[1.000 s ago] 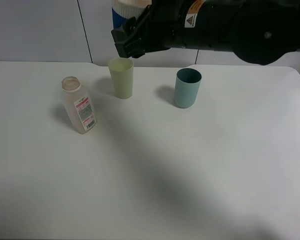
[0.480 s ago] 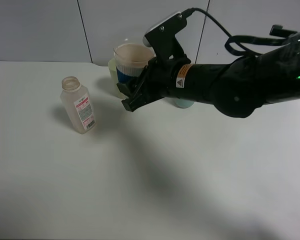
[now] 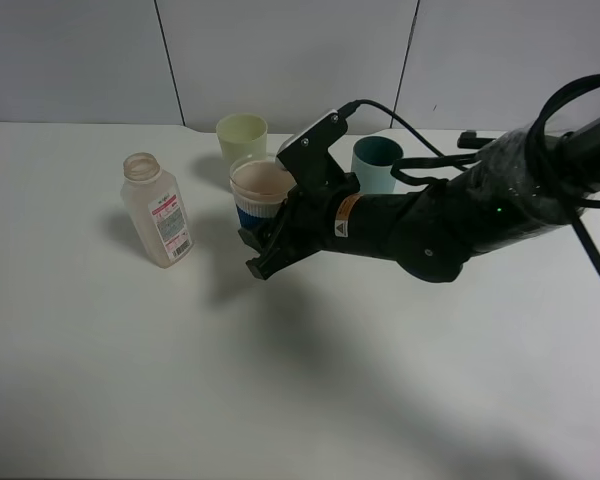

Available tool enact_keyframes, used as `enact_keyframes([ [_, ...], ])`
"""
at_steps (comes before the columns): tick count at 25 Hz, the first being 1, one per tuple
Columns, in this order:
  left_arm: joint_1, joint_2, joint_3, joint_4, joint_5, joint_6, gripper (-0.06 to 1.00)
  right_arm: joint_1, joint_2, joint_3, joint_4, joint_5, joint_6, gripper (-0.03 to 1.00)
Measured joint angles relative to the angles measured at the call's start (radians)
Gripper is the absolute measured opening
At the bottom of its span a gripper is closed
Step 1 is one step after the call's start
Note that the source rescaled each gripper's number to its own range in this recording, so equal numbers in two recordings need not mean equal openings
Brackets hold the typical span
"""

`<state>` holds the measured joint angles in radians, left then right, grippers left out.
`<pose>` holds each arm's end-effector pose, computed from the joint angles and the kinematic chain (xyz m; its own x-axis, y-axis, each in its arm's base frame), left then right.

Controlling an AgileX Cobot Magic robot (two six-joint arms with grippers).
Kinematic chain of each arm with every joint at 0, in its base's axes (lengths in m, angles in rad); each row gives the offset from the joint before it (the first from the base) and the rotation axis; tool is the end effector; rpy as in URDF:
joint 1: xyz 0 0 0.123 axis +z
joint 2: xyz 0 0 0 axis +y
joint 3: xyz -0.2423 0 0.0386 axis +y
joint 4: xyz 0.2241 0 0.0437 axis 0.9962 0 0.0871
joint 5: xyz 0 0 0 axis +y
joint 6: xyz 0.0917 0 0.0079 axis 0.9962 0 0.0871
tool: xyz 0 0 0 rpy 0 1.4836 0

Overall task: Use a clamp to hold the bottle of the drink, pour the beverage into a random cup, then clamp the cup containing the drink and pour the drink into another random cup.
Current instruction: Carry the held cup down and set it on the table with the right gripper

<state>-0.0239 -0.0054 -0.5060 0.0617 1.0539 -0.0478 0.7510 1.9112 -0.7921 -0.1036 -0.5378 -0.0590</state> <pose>0.0142 0.0046 0.2676 -0.4384 -0.0068 -0.8988 -0.0319 0.9995 0.0080 0.2417 0.2323 0.1121 -0.2388 -0.4245 -0.8734 -0.7590 0.6426 -0.1048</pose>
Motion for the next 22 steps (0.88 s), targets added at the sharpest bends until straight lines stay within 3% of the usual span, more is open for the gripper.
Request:
enact_keyframes([
  [22, 0.000, 0.000, 0.000, 0.000, 0.000, 0.000, 1.00, 0.000, 0.151, 0.001, -0.011, -0.069, -0.019, 0.01],
])
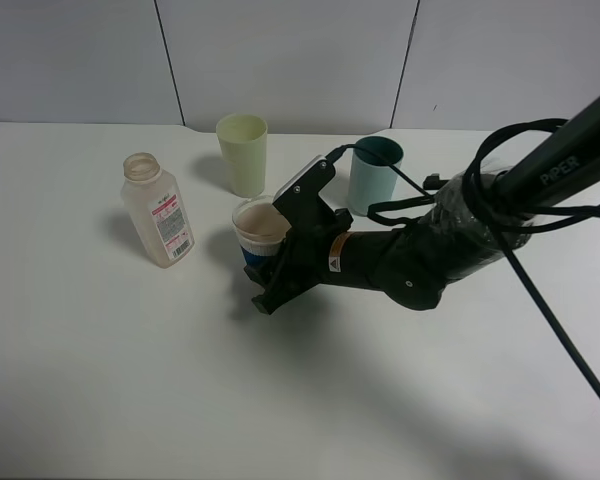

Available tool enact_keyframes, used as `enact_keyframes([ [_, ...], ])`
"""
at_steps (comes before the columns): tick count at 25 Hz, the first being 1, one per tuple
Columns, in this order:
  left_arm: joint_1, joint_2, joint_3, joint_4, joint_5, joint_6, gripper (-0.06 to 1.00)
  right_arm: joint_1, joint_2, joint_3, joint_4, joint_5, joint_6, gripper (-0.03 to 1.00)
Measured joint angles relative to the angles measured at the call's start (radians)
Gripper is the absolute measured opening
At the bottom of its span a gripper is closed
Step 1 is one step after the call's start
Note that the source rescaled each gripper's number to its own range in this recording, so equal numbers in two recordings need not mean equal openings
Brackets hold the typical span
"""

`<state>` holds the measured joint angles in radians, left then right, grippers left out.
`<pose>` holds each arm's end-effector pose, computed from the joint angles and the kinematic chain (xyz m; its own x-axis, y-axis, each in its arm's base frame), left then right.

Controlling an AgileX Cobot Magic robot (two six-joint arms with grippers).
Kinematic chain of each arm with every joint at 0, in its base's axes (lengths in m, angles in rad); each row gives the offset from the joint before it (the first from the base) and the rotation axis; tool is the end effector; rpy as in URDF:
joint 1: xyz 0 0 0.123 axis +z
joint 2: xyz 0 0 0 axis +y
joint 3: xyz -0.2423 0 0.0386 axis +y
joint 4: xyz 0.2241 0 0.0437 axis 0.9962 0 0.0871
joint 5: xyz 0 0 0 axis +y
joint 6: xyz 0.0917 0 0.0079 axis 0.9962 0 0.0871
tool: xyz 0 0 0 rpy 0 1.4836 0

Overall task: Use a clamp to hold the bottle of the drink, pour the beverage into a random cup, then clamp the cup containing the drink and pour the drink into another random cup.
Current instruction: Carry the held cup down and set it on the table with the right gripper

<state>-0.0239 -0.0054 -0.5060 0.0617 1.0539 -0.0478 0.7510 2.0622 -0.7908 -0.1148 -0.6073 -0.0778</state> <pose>0.0142 0.0046 0.2676 -0.4384 -0.0068 -0.8988 -0.0319 0.9995 0.0080 0.2393 0.2316 0.0667 -0.2712 -0.4870 -0.8302 -0.7789 0.6178 -0.1080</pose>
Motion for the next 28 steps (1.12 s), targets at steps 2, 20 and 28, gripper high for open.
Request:
enact_keyframes([
  [2, 0.000, 0.000, 0.000, 0.000, 0.000, 0.000, 1.00, 0.000, 0.009, 0.000, 0.000, -0.017, -0.003, 0.01],
  [20, 0.000, 0.000, 0.000, 0.000, 0.000, 0.000, 1.00, 0.000, 0.011, 0.000, -0.007, -0.020, -0.032, 0.01],
  [28, 0.000, 0.000, 0.000, 0.000, 0.000, 0.000, 1.00, 0.000, 0.014, 0.000, -0.008, -0.020, -0.033, 0.75],
])
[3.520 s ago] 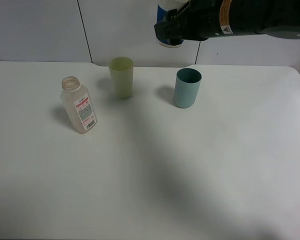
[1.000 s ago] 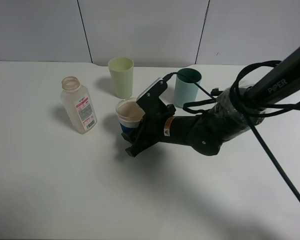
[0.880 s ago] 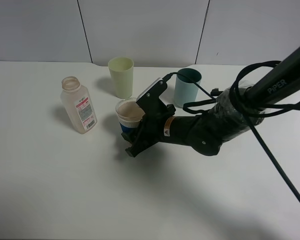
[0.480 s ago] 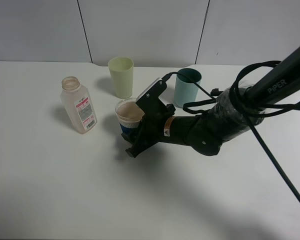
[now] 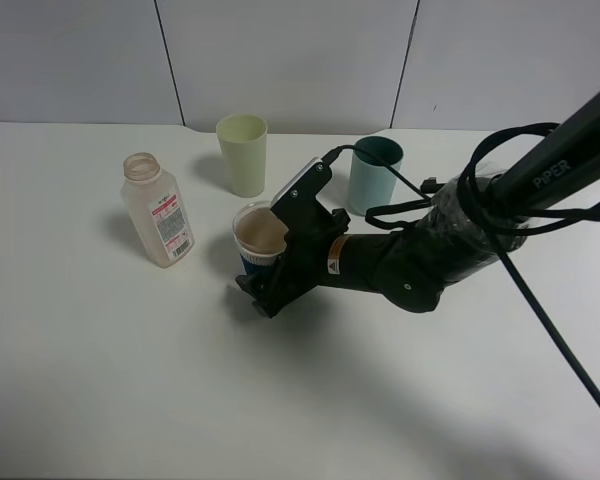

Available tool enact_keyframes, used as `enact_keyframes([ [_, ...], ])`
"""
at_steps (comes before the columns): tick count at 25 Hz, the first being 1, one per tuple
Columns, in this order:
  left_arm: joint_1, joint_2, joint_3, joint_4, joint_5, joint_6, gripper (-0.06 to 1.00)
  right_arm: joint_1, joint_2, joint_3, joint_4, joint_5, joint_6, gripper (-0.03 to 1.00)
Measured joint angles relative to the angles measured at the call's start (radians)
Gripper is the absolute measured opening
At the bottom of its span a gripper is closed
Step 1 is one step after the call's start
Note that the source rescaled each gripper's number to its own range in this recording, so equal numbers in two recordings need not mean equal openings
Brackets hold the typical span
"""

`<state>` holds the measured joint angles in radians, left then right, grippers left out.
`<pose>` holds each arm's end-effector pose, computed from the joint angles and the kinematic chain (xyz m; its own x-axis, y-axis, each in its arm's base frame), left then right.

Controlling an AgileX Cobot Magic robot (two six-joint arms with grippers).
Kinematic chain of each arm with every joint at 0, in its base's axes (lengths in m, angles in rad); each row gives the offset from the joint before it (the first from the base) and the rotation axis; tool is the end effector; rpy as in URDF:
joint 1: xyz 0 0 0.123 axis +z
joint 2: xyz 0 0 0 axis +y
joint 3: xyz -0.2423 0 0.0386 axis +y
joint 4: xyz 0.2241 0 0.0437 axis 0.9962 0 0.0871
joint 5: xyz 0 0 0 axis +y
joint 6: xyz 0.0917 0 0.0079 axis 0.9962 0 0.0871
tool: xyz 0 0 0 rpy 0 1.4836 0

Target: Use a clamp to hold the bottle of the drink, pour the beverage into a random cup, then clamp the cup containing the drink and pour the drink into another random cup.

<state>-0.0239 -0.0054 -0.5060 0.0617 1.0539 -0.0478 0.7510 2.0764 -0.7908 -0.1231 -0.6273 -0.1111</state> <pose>0.0142 0.0046 0.2676 -0.4384 -0.0068 -0.8988 -0.0319 0.9995 0.0080 0.2390 0.2321 0.0635 -0.2368 -0.5067 -0.8289 -0.7919 0.5949 -0.1374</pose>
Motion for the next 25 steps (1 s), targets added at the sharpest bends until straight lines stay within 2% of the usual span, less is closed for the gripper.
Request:
enact_keyframes([
  [1, 0.000, 0.000, 0.000, 0.000, 0.000, 0.000, 1.00, 0.000, 0.000, 0.000, 0.000, -0.001, 0.000, 0.86],
  [4, 0.000, 0.000, 0.000, 0.000, 0.000, 0.000, 1.00, 0.000, -0.005, 0.000, 0.000, -0.002, -0.001, 0.98],
  [10, 0.000, 0.000, 0.000, 0.000, 0.000, 0.000, 1.00, 0.000, -0.069, 0.001, 0.000, 0.024, 0.000, 0.99],
  [21, 0.000, 0.000, 0.000, 0.000, 0.000, 0.000, 1.00, 0.000, -0.335, 0.003, 0.000, 0.348, 0.001, 0.99],
  [25, 0.000, 0.000, 0.000, 0.000, 0.000, 0.000, 1.00, -0.006, -0.423, 0.003, 0.000, 0.402, 0.001, 0.99],
])
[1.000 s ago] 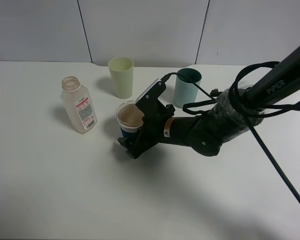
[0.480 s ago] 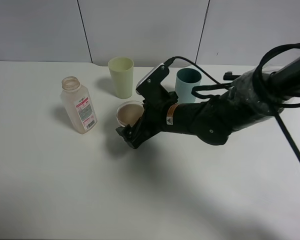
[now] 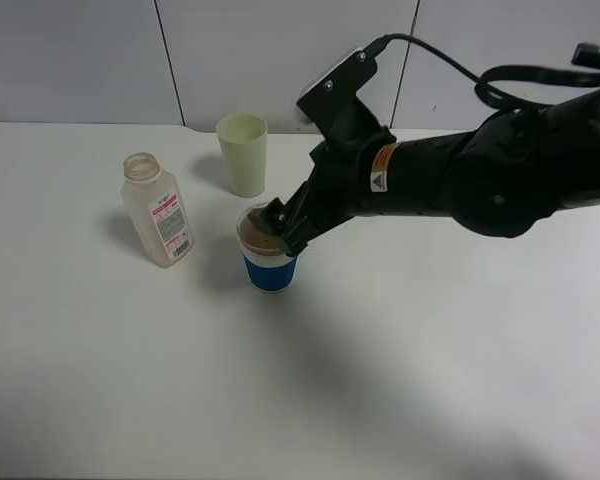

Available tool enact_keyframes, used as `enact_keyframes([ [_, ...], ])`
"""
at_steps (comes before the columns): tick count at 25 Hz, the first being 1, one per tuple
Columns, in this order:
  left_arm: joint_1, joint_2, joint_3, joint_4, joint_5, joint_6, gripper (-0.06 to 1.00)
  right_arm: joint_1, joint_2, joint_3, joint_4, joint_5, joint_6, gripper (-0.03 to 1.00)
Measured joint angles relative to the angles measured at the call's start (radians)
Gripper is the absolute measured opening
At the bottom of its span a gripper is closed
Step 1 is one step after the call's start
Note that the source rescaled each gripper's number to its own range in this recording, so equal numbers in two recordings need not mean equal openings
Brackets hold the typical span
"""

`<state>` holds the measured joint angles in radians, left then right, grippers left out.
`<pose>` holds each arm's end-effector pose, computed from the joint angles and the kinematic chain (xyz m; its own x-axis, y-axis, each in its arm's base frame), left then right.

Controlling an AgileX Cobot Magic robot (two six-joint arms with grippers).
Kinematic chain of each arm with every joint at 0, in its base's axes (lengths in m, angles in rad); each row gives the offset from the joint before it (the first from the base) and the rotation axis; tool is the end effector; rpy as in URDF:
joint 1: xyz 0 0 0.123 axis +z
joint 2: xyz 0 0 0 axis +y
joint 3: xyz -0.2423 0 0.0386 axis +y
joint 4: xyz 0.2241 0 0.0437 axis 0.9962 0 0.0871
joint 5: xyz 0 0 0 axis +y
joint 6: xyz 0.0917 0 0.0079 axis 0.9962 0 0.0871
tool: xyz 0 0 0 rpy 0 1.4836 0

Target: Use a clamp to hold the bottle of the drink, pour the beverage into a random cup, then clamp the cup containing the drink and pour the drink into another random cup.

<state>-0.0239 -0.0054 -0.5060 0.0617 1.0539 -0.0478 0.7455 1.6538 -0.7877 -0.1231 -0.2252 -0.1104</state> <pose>0.0142 0.0046 0.2676 -0.4384 -0.0068 -0.8988 -0.0319 0.9995 0.0080 0.2298 0.2156 0.1702 -0.2184 -0.5123 -0.8306 -0.7653 0.6180 -0.1800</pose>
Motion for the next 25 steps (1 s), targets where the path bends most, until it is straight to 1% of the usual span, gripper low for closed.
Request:
enact_keyframes([
  [3, 0.000, 0.000, 0.000, 0.000, 0.000, 0.000, 1.00, -0.041, -0.064, 0.000, 0.000, 0.012, 0.000, 0.99],
  [5, 0.000, 0.000, 0.000, 0.000, 0.000, 0.000, 1.00, -0.088, -0.106, 0.000, 0.000, 0.030, 0.000, 0.99],
  [8, 0.000, 0.000, 0.000, 0.000, 0.000, 0.000, 1.00, -0.194, -0.149, -0.002, 0.000, 0.078, 0.001, 0.99],
  [10, 0.000, 0.000, 0.000, 0.000, 0.000, 0.000, 1.00, -0.308, -0.177, -0.002, 0.000, 0.125, 0.001, 0.99],
  [13, 0.000, 0.000, 0.000, 0.000, 0.000, 0.000, 1.00, -0.417, -0.214, -0.002, 0.005, 0.157, 0.001, 0.99],
  [18, 0.000, 0.000, 0.000, 0.000, 0.000, 0.000, 1.00, -0.593, -0.314, -0.002, 0.042, 0.212, 0.003, 0.99],
  [22, 0.000, 0.000, 0.000, 0.000, 0.000, 0.001, 1.00, -0.710, -0.432, -0.002, 0.046, 0.312, 0.004, 0.99],
  [23, 0.000, 0.000, 0.000, 0.000, 0.000, 0.001, 1.00, -0.727, -0.454, -0.002, 0.046, 0.331, 0.004, 0.99],
  [24, 0.000, 0.000, 0.000, 0.000, 0.000, 0.001, 1.00, -0.727, -0.454, -0.002, 0.046, 0.331, 0.004, 0.99],
  [25, 0.000, 0.000, 0.000, 0.000, 0.000, 0.001, 1.00, -0.754, -0.489, -0.002, 0.046, 0.359, 0.004, 0.99],
])
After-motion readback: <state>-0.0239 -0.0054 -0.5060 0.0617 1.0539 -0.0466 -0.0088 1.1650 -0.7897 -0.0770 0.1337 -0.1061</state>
